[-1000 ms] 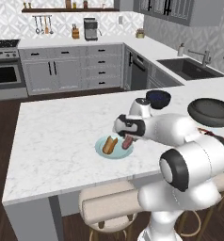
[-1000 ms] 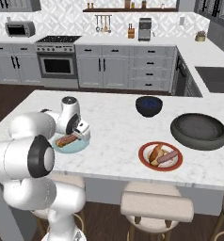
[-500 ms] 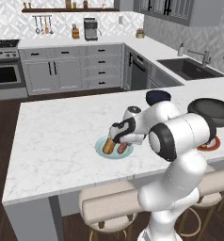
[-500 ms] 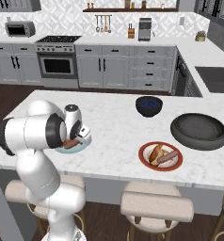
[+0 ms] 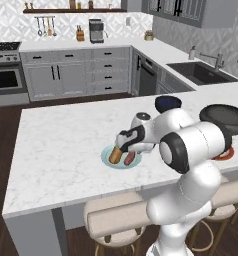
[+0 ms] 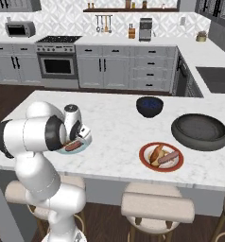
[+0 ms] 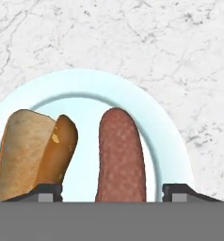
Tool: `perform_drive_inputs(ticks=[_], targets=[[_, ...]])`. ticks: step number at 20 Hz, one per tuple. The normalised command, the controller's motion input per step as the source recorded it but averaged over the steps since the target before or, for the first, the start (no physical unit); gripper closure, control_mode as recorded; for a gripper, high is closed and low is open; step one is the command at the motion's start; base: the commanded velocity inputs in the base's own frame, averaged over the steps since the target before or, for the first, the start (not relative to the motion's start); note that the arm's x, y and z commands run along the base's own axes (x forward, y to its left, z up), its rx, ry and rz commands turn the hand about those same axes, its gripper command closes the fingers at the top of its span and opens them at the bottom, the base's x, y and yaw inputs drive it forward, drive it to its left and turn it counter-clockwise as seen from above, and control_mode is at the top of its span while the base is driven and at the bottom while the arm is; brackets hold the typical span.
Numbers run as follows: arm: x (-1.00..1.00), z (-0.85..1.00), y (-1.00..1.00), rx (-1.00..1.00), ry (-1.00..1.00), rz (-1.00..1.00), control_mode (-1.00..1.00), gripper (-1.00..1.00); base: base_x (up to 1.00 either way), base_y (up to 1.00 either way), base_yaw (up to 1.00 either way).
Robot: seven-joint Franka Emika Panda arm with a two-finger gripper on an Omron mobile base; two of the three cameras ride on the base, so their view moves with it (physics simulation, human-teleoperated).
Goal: Place one bun and one sausage from the bowl on each plate.
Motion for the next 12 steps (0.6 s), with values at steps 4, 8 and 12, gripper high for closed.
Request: perform_drive_inputs(ticks=[4,8,12], targets=[[-0.3,0.93,-0.05,0.0,-0.1,0.0,-1.0,-1.0,0.0,0.0,0.0],[-0.96,1.0,-0.12,0.0,-0.03,0.0,-1.0,-1.0,0.0,0.0,0.0],[-1.0,1.0,-0.25,0.0,0.0,0.0,-1.0,-1.0,0.0,0.0,0.0]])
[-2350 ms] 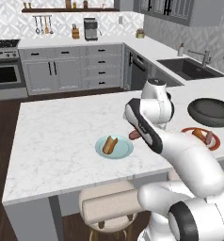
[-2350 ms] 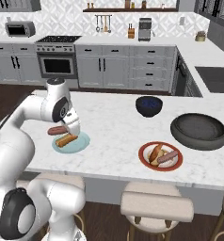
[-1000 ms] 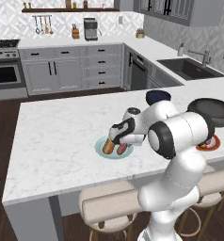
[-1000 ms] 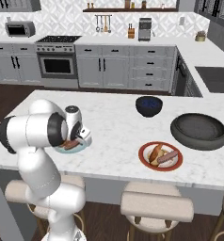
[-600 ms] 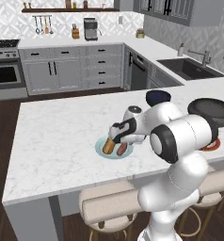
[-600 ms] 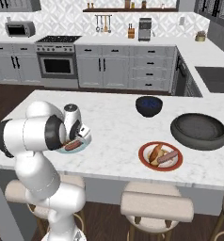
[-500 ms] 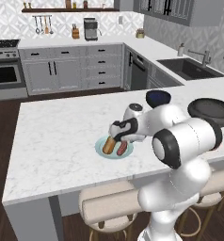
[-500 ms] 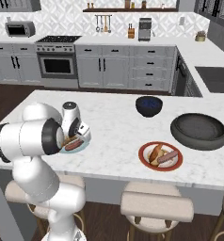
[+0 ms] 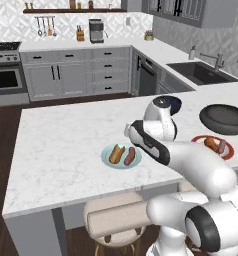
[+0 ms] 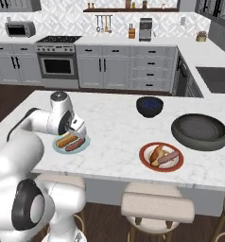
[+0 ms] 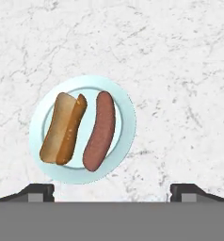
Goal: Place one bun and one sausage from the bowl on each plate.
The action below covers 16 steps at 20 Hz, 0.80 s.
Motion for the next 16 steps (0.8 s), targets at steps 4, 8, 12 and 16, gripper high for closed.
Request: perform_drive_inputs(ticks=[4,8,12,16], targets=[[-1.0,0.87,-0.71,0.0,0.0,-0.01,-1.0,-1.0,0.0,0.0,0.0],[-1.0,0.39,-0.94,0.0,0.0,-0.04,-1.0,-1.0,0.0,0.0,0.0],[-1.0,0.01,-1.0,0.0,0.0,-0.04,-1.0,-1.0,0.0,0.0,0.0],[-0.93,-0.01,-0.99,0.0,0.0,-0.03,-1.0,-1.0,0.0,0.0,0.0]])
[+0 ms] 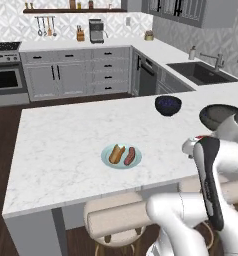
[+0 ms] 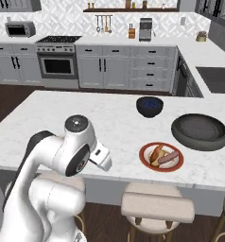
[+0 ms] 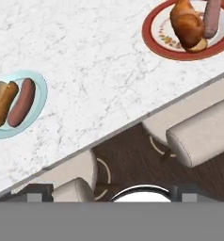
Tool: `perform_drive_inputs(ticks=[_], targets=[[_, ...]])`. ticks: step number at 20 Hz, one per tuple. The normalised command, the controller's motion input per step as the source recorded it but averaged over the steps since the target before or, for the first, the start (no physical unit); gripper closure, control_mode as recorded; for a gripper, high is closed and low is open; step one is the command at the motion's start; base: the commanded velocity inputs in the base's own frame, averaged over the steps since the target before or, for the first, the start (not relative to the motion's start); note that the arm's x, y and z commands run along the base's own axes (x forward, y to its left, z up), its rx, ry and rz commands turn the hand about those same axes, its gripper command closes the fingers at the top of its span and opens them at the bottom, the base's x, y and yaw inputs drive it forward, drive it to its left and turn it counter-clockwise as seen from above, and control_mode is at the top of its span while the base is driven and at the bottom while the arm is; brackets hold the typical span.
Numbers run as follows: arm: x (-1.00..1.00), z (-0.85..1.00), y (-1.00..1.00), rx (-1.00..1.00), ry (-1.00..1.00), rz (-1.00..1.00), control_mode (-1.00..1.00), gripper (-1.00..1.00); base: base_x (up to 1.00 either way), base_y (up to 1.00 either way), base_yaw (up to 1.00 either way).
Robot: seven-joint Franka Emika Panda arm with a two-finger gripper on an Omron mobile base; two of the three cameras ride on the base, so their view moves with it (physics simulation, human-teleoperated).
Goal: Place one bun and one sausage from the bowl on each plate.
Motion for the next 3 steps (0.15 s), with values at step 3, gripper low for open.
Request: perform_drive_inputs(ticks=[3], targets=[[-0.68,-0.06,-0.86,-0.01,0.02,-0.02,-1.0,-1.0,0.0,0.0,0.0]])
